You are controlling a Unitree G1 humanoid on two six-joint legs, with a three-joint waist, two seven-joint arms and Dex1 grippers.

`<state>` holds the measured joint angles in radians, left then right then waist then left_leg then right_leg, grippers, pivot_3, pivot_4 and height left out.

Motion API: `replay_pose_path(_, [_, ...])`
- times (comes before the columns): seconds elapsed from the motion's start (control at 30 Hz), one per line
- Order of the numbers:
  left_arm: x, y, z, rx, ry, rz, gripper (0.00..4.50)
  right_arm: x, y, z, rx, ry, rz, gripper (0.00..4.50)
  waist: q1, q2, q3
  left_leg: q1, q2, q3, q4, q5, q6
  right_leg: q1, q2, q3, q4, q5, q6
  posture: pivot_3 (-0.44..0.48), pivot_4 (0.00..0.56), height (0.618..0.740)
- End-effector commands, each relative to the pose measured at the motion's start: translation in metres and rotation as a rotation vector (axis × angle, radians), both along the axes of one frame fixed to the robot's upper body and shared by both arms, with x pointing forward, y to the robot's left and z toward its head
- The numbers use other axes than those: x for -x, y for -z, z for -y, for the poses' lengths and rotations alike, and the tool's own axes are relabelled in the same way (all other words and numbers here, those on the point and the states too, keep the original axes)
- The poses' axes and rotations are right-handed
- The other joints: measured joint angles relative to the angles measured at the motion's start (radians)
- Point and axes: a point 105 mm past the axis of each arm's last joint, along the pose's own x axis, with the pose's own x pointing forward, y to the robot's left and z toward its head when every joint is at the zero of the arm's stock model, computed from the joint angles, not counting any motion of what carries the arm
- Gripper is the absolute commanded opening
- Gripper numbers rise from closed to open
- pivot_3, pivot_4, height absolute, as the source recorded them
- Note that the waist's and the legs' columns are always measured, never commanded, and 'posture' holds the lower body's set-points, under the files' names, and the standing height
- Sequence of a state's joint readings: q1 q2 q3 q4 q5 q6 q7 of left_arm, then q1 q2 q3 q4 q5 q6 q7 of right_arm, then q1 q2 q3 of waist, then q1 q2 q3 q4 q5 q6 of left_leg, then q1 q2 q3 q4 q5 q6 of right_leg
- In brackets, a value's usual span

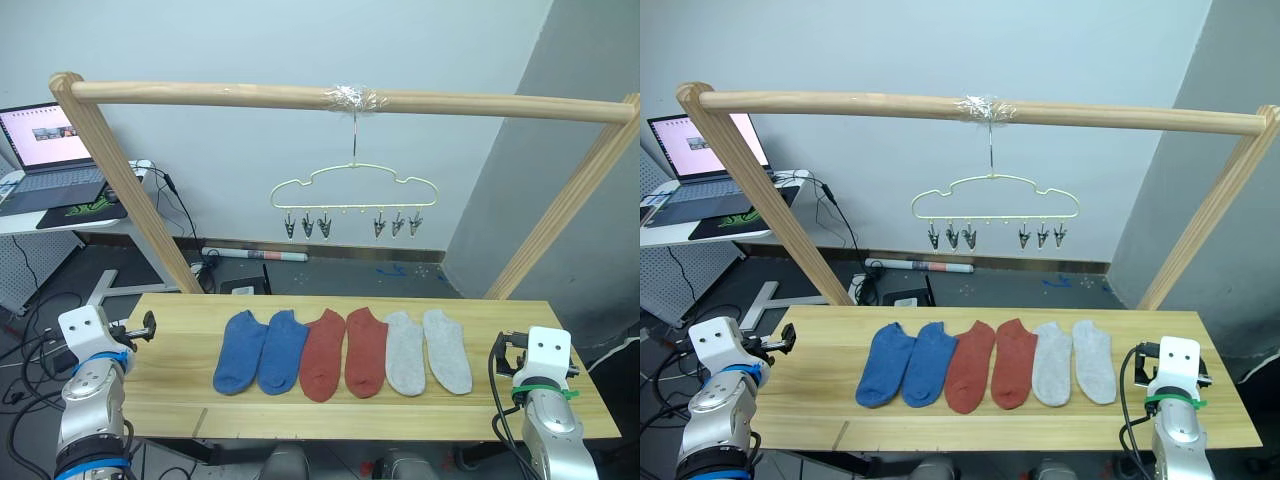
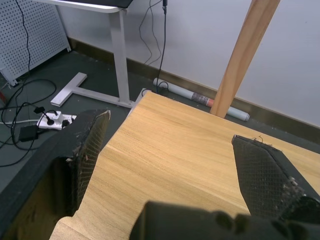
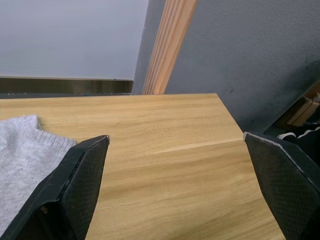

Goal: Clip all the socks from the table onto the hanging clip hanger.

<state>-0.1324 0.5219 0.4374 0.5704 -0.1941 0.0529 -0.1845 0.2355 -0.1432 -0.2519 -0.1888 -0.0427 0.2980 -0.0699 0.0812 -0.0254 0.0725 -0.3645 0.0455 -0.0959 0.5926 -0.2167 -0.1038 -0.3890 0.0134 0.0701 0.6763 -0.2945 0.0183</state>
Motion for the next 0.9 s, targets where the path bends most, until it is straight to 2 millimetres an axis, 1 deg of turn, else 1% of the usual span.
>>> replay_pose_path(0.03, [-0.006, -0.016, -0.006, -0.034, -0.011, 0.054, 4.47, -0.006, -0.009, 0.001, 0.023, -0.004, 0.039, 4.50, 0.001, 0.000, 0.000, 0.000, 0.000, 0.000, 0.000, 0.000, 0.000, 0.000, 0.000, 0.000, 0.000, 0.000, 0.000, 0.343, 0.021, 0.740])
replay_pose_path(0.17, [-0.007, -0.015, -0.008, -0.038, -0.012, 0.052, 4.47, -0.009, -0.008, -0.002, 0.020, -0.009, 0.040, 4.50, 0.002, -0.001, -0.001, 0.000, 0.000, 0.000, 0.000, 0.000, 0.000, 0.000, 0.000, 0.000, 0.000, 0.000, 0.000, 0.345, 0.021, 0.740])
replay_pose_path(0.37, [-0.010, -0.025, -0.008, -0.054, 0.015, 0.073, 4.47, -0.009, -0.009, -0.002, 0.021, -0.009, 0.042, 4.50, 0.003, -0.002, -0.001, 0.000, 0.000, 0.000, 0.000, 0.000, 0.000, 0.000, 0.000, 0.000, 0.000, 0.000, 0.000, 0.344, 0.031, 0.740])
replay_pose_path(0.47, [-0.012, -0.037, -0.005, -0.062, 0.050, 0.107, 4.47, -0.010, -0.011, -0.003, 0.032, -0.032, 0.046, 4.50, 0.002, -0.001, 0.000, 0.000, 0.000, 0.000, 0.000, 0.000, 0.000, 0.000, 0.000, 0.000, 0.000, 0.000, 0.000, 0.341, 0.043, 0.740])
replay_pose_path(0.53, [-0.012, -0.045, -0.003, -0.070, 0.069, 0.124, 4.47, -0.011, -0.015, -0.005, 0.044, -0.052, 0.051, 4.50, 0.001, 0.000, 0.003, 0.000, 0.000, 0.000, 0.000, 0.000, 0.000, 0.000, 0.000, 0.000, 0.000, 0.000, 0.000, 0.335, 0.064, 0.740])
replay_pose_path(0.57, [-0.012, -0.052, -0.001, -0.068, 0.082, 0.142, 4.47, -0.013, -0.017, -0.008, 0.048, -0.070, 0.055, 4.50, 0.001, -0.001, 0.005, 0.000, 0.000, 0.000, 0.000, 0.000, 0.000, 0.000, 0.000, 0.000, 0.000, 0.000, 0.000, 0.335, 0.064, 0.740])
replay_pose_path(0.67, [-0.009, -0.075, 0.004, -0.078, 0.103, 0.199, 4.47, -0.015, -0.020, -0.019, 0.015, -0.133, 0.064, 4.50, -0.001, -0.001, 0.016, 0.000, 0.000, 0.000, 0.000, 0.000, 0.000, 0.000, 0.000, 0.001, 0.000, 0.000, 0.000, 0.321, 0.090, 0.740])
replay_pose_path(0.73, [-0.008, -0.091, 0.012, -0.081, 0.139, 0.235, 4.47, -0.017, -0.025, -0.027, 0.017, -0.189, 0.070, 4.50, -0.001, 0.000, 0.027, 0.000, 0.001, 0.000, 0.000, 0.000, 0.000, 0.000, 0.000, 0.001, 0.000, 0.000, 0.000, 0.314, 0.100, 0.740])
replay_pose_path(0.77, [-0.008, -0.100, 0.021, -0.091, 0.178, 0.250, 4.47, -0.019, -0.029, -0.033, 0.021, -0.232, 0.076, 4.50, -0.001, 0.000, 0.031, 0.000, 0.001, 0.000, 0.000, 0.000, 0.000, 0.000, 0.000, 0.001, 0.000, 0.000, 0.000, 0.311, 0.107, 0.740])
replay_pose_path(0.8, [-0.009, -0.107, 0.032, -0.101, 0.222, 0.262, 4.47, -0.022, -0.033, -0.038, 0.024, -0.275, 0.080, 4.50, -0.001, 0.000, 0.037, -0.001, 0.001, 0.000, 0.000, 0.000, 0.000, 0.000, 0.000, 0.001, 0.000, 0.000, 0.000, 0.311, 0.107, 0.740])
replay_pose_path(0.83, [-0.010, -0.112, 0.043, -0.105, 0.267, 0.270, 4.47, -0.024, -0.037, -0.044, 0.019, -0.319, 0.084, 4.50, -0.001, -0.001, 0.046, -0.001, 0.001, 0.000, 0.000, 0.000, 0.000, 0.000, -0.001, 0.001, 0.000, 0.000, 0.000, 0.306, 0.121, 0.740])
replay_pose_path(0.9, [-0.017, -0.119, 0.072, -0.072, 0.361, 0.290, 4.47, -0.030, -0.047, -0.062, -0.014, -0.446, 0.102, 4.50, 0.000, 0.000, 0.057, -0.001, 0.001, 0.000, 0.000, 0.000, 0.000, 0.000, -0.001, 0.001, -0.001, 0.000, 0.000, 0.294, 0.133, 0.740])
